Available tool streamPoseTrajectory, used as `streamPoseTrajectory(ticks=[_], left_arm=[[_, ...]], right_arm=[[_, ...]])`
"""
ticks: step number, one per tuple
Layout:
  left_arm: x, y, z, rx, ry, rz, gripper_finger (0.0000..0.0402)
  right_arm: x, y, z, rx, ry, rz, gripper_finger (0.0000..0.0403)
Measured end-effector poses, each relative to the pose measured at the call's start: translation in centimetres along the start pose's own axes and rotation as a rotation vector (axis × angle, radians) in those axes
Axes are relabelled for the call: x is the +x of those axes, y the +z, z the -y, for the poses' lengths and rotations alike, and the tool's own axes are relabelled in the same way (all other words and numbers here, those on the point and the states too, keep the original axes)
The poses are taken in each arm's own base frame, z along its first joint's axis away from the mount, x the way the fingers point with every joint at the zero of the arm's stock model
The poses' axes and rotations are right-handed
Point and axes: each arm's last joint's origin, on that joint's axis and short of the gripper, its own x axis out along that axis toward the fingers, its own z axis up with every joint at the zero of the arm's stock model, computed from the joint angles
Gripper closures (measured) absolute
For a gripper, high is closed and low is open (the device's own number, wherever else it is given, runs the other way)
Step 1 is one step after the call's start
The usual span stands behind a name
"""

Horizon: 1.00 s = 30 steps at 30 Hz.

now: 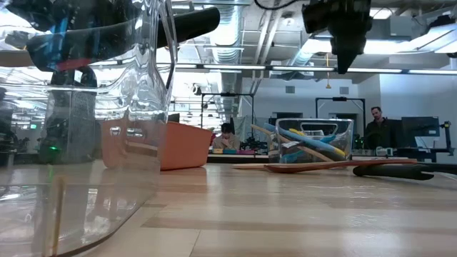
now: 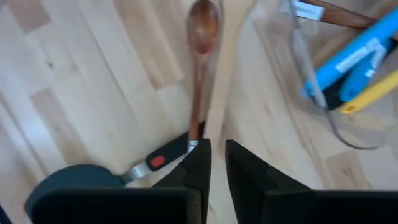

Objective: Pick & Place Kitchen Items
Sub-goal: Put the dark brown serving spoon into the top transparent bin

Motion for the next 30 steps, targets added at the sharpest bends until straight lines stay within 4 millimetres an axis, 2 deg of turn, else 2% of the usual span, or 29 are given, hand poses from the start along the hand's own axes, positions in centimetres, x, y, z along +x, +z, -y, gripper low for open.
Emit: streamPoseTrajectory(ticks=[8,16,20,25,30], left_arm=[[0.0,0.0,0.0,-0.056,0.000,0.000,0.0401],[0.0,0.0,0.0,-0.101,0.000,0.000,0.0401],[0.0,0.0,0.0,-0.102,0.000,0.000,0.0401],[0.0,0.0,0.0,-0.102,0.000,0.001,0.0401],[0.0,0.0,0.0,-0.103,0.000,0.001,0.0401]], right_arm=[[-0.2,-0.2,-3.2,-0.078,0.073,0.101,0.0377],[-0.4,-1.0,-5.6,-0.167,0.097,0.143,0.0394],[-0.5,-1.6,-6.4,-0.205,0.035,0.180,0.0402],[-0.5,-1.8,-6.8,-0.220,0.040,0.189,0.0402],[1.1,-1.6,-7.4,-0.219,0.087,0.242,0.0402]])
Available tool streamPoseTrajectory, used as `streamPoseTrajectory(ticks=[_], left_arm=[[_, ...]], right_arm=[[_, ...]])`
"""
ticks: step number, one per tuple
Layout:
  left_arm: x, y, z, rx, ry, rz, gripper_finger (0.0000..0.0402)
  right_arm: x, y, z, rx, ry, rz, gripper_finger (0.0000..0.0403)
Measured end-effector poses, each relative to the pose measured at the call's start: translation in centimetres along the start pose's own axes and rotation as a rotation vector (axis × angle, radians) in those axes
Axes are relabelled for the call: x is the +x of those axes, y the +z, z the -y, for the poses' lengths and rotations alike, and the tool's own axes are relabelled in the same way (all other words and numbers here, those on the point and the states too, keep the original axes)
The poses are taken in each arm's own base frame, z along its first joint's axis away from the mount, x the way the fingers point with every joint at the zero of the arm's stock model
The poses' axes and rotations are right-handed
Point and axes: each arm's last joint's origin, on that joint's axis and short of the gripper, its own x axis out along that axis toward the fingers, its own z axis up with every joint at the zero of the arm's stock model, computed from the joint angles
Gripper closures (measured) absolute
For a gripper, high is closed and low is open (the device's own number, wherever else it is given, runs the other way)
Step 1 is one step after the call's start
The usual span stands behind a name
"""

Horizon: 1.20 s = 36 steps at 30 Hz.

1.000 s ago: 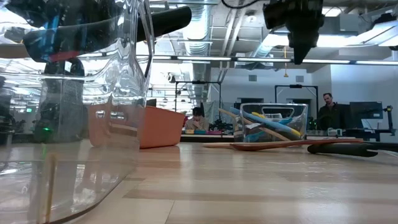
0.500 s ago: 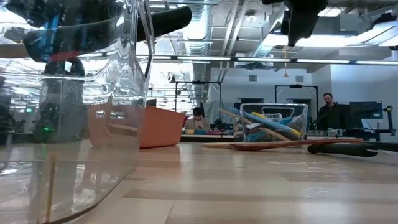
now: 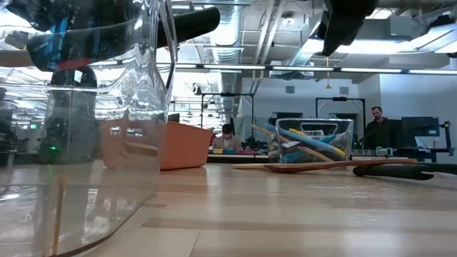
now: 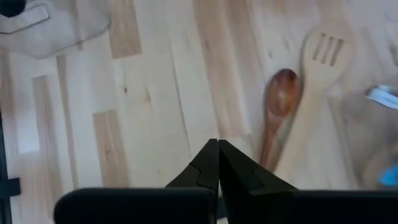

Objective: Pick & Place Kitchen Items
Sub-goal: Put the dark brown serving spoon into the top transparent bin

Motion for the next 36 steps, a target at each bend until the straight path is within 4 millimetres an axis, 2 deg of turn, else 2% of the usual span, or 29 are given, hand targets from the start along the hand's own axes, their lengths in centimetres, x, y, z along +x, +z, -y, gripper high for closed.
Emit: streamPoseTrajectory(ticks=[4,10,14,20,27,30,36], left_arm=[[0.0,0.0,0.0,-0.003,0.000,0.000,0.0401],[0.0,0.0,0.0,-0.004,0.000,-0.001,0.0401],[0.0,0.0,0.0,-0.004,0.000,-0.001,0.0401],[0.0,0.0,0.0,-0.003,0.000,-0.001,0.0401],[0.0,0.0,0.0,-0.003,0.000,-0.001,0.0401],[0.0,0.0,0.0,-0.003,0.000,-0.001,0.0401],[0.0,0.0,0.0,-0.003,0.000,0.001,0.0401]], right_arm=[[2.0,-0.8,0.0,0.002,0.021,0.005,0.0402],[4.9,-2.3,1.5,0.034,-0.007,-0.023,0.0402],[6.8,-3.0,2.5,0.069,-0.007,0.021,0.0402],[8.0,-3.7,3.4,0.085,-0.019,0.024,0.0402],[8.7,-4.0,2.6,0.055,-0.011,0.009,0.0402],[9.8,-4.2,1.6,0.024,-0.013,-0.009,0.0402],[12.3,-4.9,0.2,-0.036,-0.126,-0.080,0.0403]])
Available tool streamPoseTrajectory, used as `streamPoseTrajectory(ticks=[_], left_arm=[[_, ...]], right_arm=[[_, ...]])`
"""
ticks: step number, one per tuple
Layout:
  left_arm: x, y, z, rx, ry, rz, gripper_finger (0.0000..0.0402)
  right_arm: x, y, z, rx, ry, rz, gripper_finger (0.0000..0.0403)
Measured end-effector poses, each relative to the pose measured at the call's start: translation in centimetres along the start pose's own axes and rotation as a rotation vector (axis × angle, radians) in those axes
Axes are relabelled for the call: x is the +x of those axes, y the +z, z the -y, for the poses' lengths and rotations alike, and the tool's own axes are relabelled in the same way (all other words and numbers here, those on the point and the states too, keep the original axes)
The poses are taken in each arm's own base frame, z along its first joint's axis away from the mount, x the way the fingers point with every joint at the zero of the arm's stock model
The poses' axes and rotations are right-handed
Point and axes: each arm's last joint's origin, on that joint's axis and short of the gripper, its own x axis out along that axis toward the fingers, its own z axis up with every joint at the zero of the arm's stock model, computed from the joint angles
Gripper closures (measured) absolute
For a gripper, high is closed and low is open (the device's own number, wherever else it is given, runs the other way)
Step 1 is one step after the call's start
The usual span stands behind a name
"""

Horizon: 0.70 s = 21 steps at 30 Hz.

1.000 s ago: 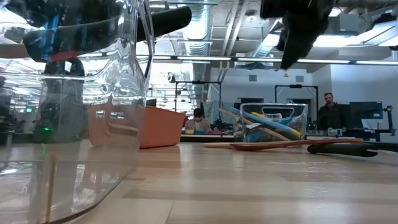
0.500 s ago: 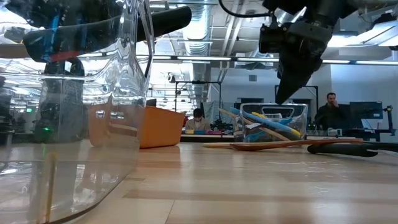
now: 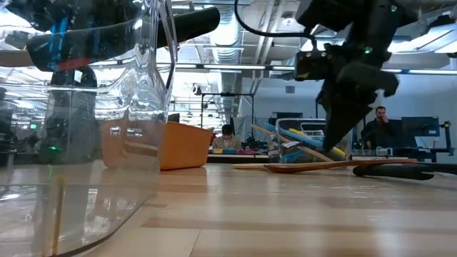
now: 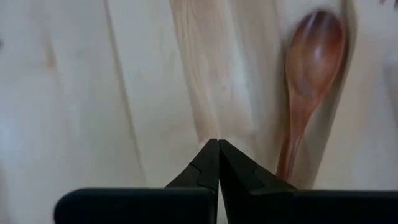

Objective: Pick & Place Kitchen Items
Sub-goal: Put the dark brown serving spoon into the top transparent bin

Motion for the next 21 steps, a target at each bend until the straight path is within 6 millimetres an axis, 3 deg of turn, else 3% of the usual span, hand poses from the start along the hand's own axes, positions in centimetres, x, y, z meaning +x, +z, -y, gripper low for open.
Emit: streamPoseTrajectory(ticks=[6,13,21], left_arm=[[0.0,0.0,0.0,0.000,0.000,-0.001,0.0401],[0.0,0.0,0.0,0.000,0.000,-0.002,0.0401],[0.0,0.0,0.0,0.004,0.000,0.000,0.0401]], right_arm=[[1.0,0.8,-0.7,-0.105,-0.072,0.008,0.0403],[1.9,0.6,0.2,-0.110,-0.116,-0.065,0.0401],[2.3,0.7,0.5,-0.124,-0.170,-0.065,0.0345]])
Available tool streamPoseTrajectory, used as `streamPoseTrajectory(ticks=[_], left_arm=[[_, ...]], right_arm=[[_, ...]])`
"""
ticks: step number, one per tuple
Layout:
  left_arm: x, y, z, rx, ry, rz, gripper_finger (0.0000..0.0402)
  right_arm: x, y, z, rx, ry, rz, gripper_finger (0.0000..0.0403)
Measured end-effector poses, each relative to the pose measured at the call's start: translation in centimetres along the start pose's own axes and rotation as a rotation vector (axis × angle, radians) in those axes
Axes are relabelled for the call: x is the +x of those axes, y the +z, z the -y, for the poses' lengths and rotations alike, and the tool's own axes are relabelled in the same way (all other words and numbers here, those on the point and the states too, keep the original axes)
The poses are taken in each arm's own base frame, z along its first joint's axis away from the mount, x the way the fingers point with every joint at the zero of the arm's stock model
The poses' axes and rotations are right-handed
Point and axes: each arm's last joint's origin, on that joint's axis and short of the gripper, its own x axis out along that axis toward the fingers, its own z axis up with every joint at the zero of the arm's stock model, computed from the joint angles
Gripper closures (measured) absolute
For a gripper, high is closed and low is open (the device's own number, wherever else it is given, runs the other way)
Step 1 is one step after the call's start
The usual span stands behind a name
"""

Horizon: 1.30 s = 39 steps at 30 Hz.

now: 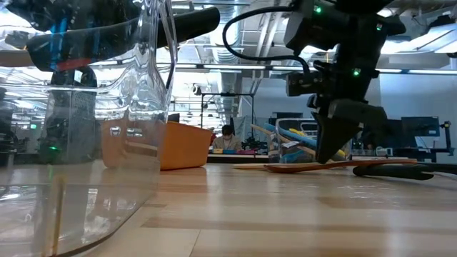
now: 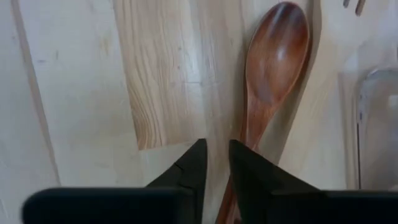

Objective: Pick & Place Kitchen Items
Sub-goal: Put the dark brown serving spoon into the top transparent bin

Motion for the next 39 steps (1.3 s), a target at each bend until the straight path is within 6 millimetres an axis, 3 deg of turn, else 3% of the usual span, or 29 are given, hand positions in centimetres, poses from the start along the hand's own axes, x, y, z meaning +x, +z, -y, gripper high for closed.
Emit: streamPoseTrajectory(ticks=[11,22,39], left_arm=[[0.0,0.0,0.0,0.000,0.000,0.000,0.0401],[0.0,0.0,0.0,0.000,0.000,0.000,0.0401],[0.0,0.0,0.0,0.000,0.000,-0.001,0.0401]], right_arm=[[0.0,0.1,0.3,-0.016,-0.049,0.010,0.0290],[1.0,-0.3,1.6,0.057,-0.055,-0.018,0.0287],[2.0,-0.7,2.6,0.138,0.086,-0.071,0.0287]])
